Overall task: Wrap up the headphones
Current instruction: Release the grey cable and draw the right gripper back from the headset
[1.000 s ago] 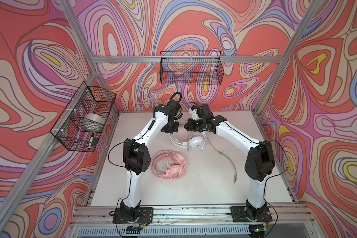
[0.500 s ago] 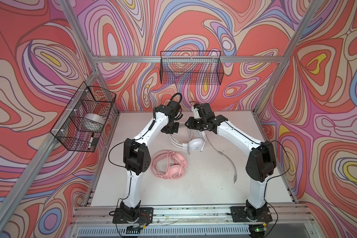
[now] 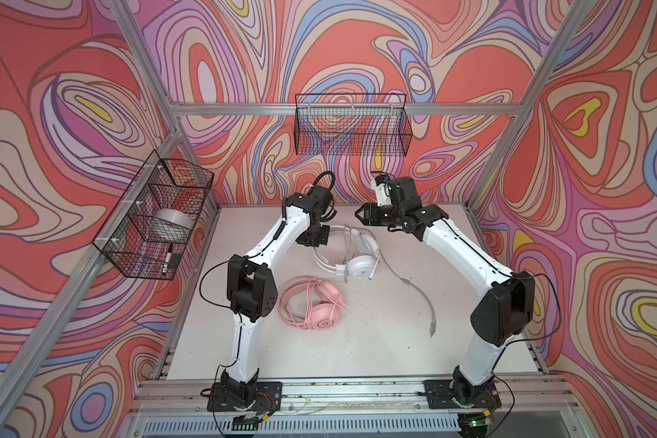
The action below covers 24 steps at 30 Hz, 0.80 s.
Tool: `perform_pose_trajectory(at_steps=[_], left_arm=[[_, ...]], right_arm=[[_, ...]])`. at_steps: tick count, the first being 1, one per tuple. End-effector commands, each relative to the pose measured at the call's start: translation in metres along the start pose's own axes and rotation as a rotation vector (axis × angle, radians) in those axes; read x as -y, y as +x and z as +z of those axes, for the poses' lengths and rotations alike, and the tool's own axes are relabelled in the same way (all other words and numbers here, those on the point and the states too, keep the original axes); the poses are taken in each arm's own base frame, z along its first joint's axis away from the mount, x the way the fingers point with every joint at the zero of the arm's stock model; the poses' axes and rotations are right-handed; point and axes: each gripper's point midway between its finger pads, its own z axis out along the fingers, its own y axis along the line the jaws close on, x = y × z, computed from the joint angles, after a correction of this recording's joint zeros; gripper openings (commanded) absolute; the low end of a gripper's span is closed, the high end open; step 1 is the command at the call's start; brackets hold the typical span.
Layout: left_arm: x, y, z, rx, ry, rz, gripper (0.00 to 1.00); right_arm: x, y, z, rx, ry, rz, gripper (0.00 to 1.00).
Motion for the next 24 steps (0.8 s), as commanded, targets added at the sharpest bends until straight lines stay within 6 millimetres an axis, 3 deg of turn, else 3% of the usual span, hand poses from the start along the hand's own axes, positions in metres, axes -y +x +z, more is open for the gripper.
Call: perform_pose_trajectory(at_steps=[1,5,9,14,24], left_arm=[[0.008,0.003,-0.016,0.008,0.042,0.016,0.00],[0.011,0.001,-0.021,0.020,0.067,0.030,0.00],[0.016,0.000,-0.024,0.029,0.096,0.033,0.00],[0.019,0.001,-0.025,0.026,0.115,0.041,0.00],[0.034,0.002,-0.044,0.052,0.218,0.082,0.00]], right_arm=[[0.056,-0.003,-0.030,0.016,0.086,0.065,0.49],[0.118,0.028,-0.030,-0.115,0.189,0.097,0.48],[0.155,0.073,-0.007,-0.273,0.250,0.085,0.47],[0.170,0.105,0.026,-0.377,0.223,0.092,0.44],[0.183,0.137,0.074,-0.435,0.191,0.125,0.43]])
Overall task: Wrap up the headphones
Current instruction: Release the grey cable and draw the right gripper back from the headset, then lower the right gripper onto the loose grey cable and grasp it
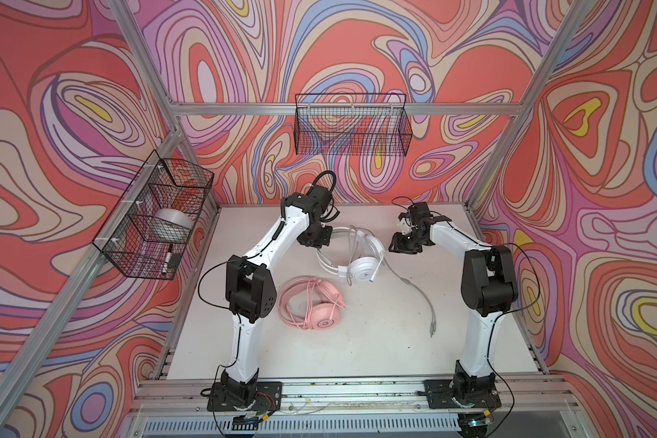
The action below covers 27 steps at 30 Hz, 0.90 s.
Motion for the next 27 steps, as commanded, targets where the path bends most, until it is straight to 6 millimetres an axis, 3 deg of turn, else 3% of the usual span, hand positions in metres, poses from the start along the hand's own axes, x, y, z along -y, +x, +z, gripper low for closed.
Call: perform_pose_trajectory(at_steps=[1,12,21,27], left_arm=[[0.019,-0.004,-0.036,0.065,0.099,0.037,0.00],[0.027,-0.002,-0.048,0.049,0.160,0.045,0.00],[0.028,0.002,-0.051,0.034,0.168,0.044,0.00],[0.025,0.004,-0.048,0.027,0.155,0.047,0.00]], right_arm=[[-0.008,-0.002,0.016,0.001,-0.034,-0.011,0.44],[0.000,0.002,0.057,-0.047,-0.004,-0.006,0.45],[-0.006,-0.008,0.067,-0.045,0.003,-0.056,0.47],[-0.013,-0.001,0.052,-0.005,0.011,-0.058,0.48]])
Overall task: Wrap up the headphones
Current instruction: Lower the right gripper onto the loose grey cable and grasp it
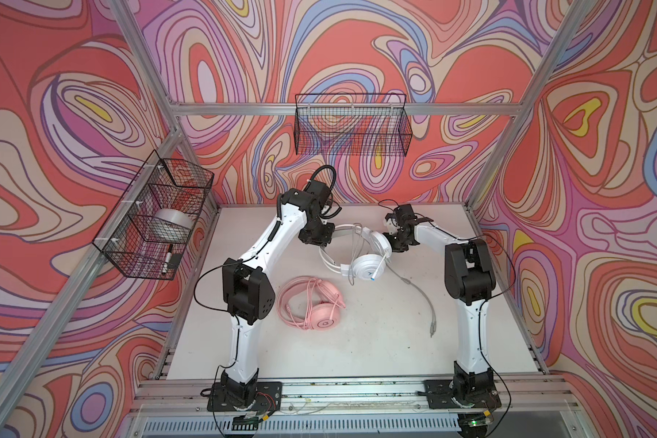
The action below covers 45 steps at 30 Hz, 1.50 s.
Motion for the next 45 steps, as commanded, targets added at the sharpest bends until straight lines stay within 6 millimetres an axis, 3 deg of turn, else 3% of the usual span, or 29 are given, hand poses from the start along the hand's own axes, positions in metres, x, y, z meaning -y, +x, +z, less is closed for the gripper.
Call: perform_pose_trajectory(at_steps=[1,6,9,13,22,27,33,38,45], left_arm=[[0.009,0.001,-0.024,0.027,0.045,0.015,0.00],[0.009,0.001,-0.019,0.021,0.049,0.013,0.00],[0.010,0.000,-0.016,0.020,0.056,0.011,0.00],[0.011,0.001,-0.013,0.017,0.065,0.005,0.00],[0.010,0.004,-0.011,0.013,0.063,0.001,0.00],[0.008,0.006,-0.012,0.010,0.058,0.002,0.00],[0.009,0.007,-0.013,0.013,0.067,0.004,0.00],[0.012,0.008,-0.018,0.022,0.083,0.022,0.00],[0.018,0.006,-0.026,0.049,0.121,0.028,0.00]], right_arm=[[0.001,0.019,-0.007,-0.017,0.023,0.007,0.48],[-0.010,0.019,-0.030,0.041,-0.007,-0.037,0.48],[-0.010,0.023,-0.034,0.035,-0.002,-0.065,0.48],[-0.001,0.039,-0.023,-0.035,0.037,-0.069,0.45],[-0.001,0.067,0.003,-0.148,0.127,-0.094,0.36],[0.016,0.079,0.007,-0.194,0.207,-0.063,0.23],[0.040,0.083,0.001,-0.190,0.291,-0.030,0.00],[0.073,0.083,-0.016,-0.153,0.317,0.074,0.00],[0.126,0.107,-0.035,-0.170,0.392,0.209,0.00]])
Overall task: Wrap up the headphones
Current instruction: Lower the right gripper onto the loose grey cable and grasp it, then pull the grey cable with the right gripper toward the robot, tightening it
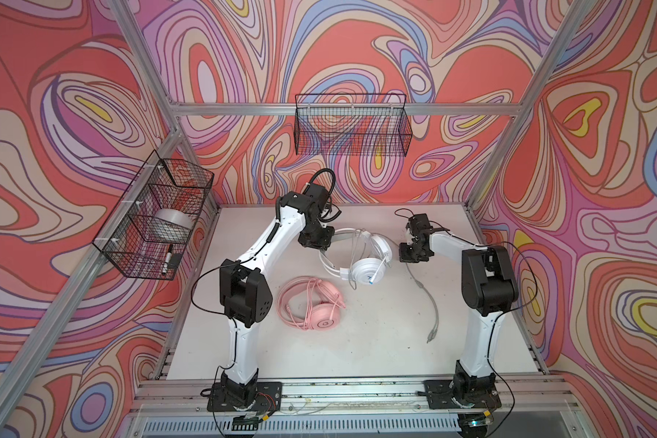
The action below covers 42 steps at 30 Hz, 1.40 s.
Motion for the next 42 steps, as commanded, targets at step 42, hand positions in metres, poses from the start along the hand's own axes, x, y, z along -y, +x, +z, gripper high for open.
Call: perform_pose_trajectory(at_steps=[42], left_arm=[[-0.106,-0.076,-0.039,0.367,0.002,-0.610,0.00]], right_arm=[[-0.093,0.108,-0.109,0.158,-0.201,-0.746,0.00]])
